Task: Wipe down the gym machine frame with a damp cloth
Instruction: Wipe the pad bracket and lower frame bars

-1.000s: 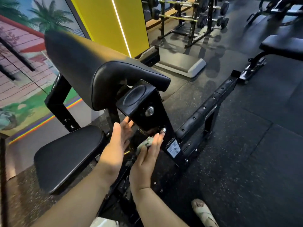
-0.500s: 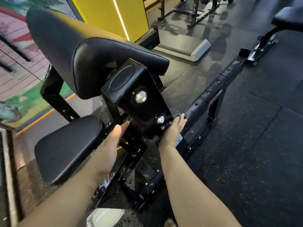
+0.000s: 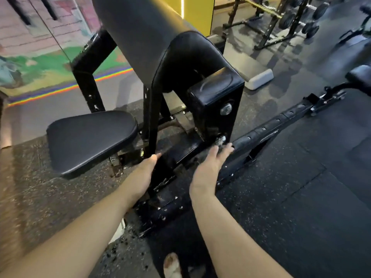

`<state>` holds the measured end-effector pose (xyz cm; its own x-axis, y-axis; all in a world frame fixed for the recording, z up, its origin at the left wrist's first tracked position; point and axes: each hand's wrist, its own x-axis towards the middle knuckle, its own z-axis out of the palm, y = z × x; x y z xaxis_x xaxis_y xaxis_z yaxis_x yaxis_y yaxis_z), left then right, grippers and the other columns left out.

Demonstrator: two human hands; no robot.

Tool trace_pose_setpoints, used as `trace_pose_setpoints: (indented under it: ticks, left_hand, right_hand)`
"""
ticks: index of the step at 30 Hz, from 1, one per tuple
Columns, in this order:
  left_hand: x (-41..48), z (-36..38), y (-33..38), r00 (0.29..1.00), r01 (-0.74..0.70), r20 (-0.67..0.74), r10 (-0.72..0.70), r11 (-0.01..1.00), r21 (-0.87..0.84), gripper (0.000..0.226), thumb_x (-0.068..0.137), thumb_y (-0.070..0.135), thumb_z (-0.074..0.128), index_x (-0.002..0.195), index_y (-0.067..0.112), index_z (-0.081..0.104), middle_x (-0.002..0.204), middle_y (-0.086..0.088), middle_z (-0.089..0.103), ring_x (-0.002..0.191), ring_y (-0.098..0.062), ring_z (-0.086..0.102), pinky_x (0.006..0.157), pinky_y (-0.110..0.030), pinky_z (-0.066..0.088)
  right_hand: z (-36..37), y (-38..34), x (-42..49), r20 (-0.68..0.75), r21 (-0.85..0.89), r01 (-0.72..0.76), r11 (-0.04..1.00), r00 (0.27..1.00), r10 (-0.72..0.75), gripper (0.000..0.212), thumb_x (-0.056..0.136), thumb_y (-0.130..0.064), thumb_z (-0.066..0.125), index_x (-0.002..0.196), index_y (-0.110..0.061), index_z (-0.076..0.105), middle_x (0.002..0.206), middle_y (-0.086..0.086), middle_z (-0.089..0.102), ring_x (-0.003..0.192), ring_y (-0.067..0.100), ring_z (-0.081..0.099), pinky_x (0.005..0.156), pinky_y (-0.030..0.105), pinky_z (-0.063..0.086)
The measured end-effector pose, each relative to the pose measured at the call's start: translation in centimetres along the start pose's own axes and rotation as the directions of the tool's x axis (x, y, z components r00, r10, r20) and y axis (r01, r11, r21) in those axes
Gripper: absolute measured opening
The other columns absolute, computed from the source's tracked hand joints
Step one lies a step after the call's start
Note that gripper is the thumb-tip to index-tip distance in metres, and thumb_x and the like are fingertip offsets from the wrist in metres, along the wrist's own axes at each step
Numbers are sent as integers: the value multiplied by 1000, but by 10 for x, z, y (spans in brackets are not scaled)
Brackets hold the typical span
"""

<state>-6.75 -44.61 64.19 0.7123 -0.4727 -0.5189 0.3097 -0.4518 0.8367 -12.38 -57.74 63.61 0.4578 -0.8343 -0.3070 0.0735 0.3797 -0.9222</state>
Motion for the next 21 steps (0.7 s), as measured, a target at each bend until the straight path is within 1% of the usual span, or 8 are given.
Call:
trace_pose_setpoints:
  ticks: [3, 7, 9, 11, 14, 17, 19, 21]
  left_hand:
    - [-4, -4, -4, 1000, 1, 9, -1, 999, -49, 47, 96, 59, 21, 131, 43, 48, 137, 19, 42, 128, -2, 35, 110, -26, 19]
    - [-2, -15, -12, 992, -19, 120, 30, 995, -94, 51, 89, 70, 19, 123, 48, 50, 146, 18, 35, 136, 0, 26, 117, -31, 13]
    - [-3, -17, -11, 991, -14, 132, 28, 994, -107, 52, 89, 68, 18, 125, 46, 48, 144, 20, 38, 132, 4, 29, 114, -21, 16]
    - [-3, -15, -10, 993, -24, 115, 38, 993, -114, 50, 96, 55, 13, 134, 38, 41, 129, 28, 42, 119, 11, 34, 98, -4, 20]
    - [-4, -13, -12, 987, -51, 143, 67, 992, -114, 54, 97, 53, 8, 141, 35, 34, 131, 25, 34, 123, 10, 22, 101, -17, 12]
    - [0, -17, -17, 989, -16, 144, 40, 986, -165, 55, 93, 63, 15, 134, 41, 44, 145, 18, 35, 136, -3, 25, 111, -28, 15]
    - [1, -19, -17, 987, 24, 162, 13, 974, -223, 57, 85, 74, 26, 125, 44, 54, 141, 8, 47, 132, -13, 40, 114, -38, 24]
    - [3, -18, -18, 989, 21, 150, 15, 971, -238, 59, 88, 72, 24, 126, 40, 56, 139, 8, 50, 131, -11, 42, 114, -39, 25]
  right_hand:
    - [35, 22, -15, -80, -36, -75, 997, 994, 72, 63, 103, -36, 34, 151, -36, -8, 157, -16, -20, 146, 6, -10, 119, 33, 2]
    - [45, 62, -84, 113, -142, -201, 969, 970, 217, 77, 93, -57, 35, 146, -40, -18, 155, -17, -26, 145, 8, -17, 121, 42, 0]
    - [48, 51, -66, 51, -110, -218, 970, 973, 225, 76, 97, -53, 36, 149, -35, -17, 156, -14, -26, 146, 12, -17, 121, 46, 0]
    - [47, 24, -25, -102, -96, -158, 983, 984, 149, 76, 98, -50, 38, 151, -32, -13, 158, -13, -22, 147, 14, -15, 120, 47, 1]
    - [40, 6, -5, -128, -115, -65, 991, 990, 50, 77, 99, -42, 44, 152, -29, -10, 159, -13, -18, 146, 11, -14, 120, 40, -4]
    - [44, 29, -64, 136, -224, -30, 974, 989, 61, 86, 97, -39, 49, 150, -28, -18, 155, -17, -27, 139, -3, -18, 116, 28, -5]
    - [46, 45, -91, 266, -314, -9, 949, 959, 97, 89, 96, -46, 47, 147, -31, -24, 149, -18, -38, 139, 2, -25, 120, 38, -2]
    - [47, 38, -75, 250, -338, 6, 941, 965, 84, 84, 95, -48, 41, 148, -31, -22, 149, -14, -40, 142, 12, -27, 120, 42, -2]
